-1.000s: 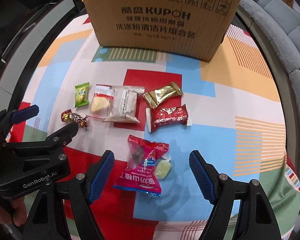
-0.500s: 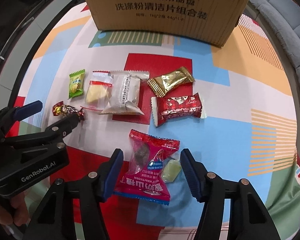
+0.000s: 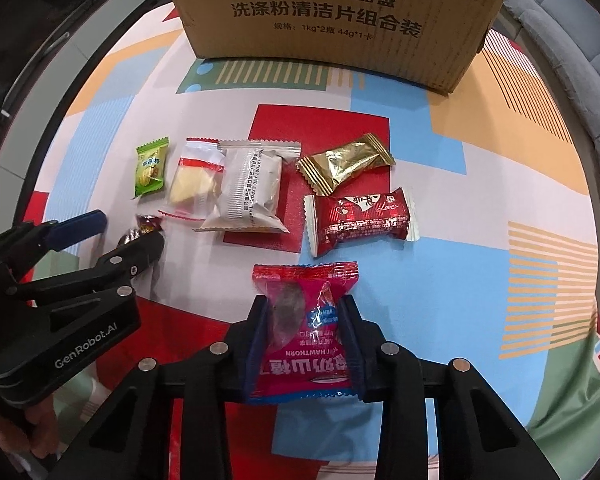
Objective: Organize snacks
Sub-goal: 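Grasp the red-pink candy bag with the right tool while the left tool approaches the wrapped sweets, then close the left tool on the gold-wrapped twist candy while the right tool holds the bag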
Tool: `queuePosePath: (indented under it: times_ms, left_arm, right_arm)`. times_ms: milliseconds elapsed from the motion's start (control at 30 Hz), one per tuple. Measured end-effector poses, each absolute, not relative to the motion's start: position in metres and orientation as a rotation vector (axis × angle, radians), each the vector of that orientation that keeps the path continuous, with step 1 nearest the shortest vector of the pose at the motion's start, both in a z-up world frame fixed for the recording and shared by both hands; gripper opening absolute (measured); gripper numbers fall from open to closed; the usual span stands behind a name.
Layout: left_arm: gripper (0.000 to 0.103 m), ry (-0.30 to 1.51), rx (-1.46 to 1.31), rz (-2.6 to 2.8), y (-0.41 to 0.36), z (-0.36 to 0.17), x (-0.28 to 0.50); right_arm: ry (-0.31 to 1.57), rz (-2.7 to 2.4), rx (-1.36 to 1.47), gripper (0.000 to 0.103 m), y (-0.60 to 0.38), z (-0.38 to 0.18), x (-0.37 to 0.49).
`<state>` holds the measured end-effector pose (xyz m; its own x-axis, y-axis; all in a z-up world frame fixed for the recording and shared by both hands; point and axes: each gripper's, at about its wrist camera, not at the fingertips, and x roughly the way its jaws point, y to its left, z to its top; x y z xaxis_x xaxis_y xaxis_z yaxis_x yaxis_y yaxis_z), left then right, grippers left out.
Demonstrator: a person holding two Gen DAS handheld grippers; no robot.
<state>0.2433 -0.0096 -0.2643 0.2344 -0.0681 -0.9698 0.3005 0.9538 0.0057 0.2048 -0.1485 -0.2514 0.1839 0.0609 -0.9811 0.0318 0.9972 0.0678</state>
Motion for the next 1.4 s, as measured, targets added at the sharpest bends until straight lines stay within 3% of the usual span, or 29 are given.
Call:
queuePosePath:
  times_ms: [167,200,1400]
  left_arm:
    - [0.022,1.313,0.194,-0.261,-0.009,-0.260,0.241]
    - [0.020,1.315,0.190,-0.265,-0.009,-0.260,0.240]
    - [0.017,1.206,0.174,-0.247,-0.006,-0.200,0.218]
  right_arm:
    - [1.369,0.020,0.082,0.035,-0.150,-0.246,0.206]
    - [1.363,0.021,0.082,0.035,-0.150,-0.244,0.206]
    - [1.214,0.049,0.084,0.033,-0.150,-0.189,0.199]
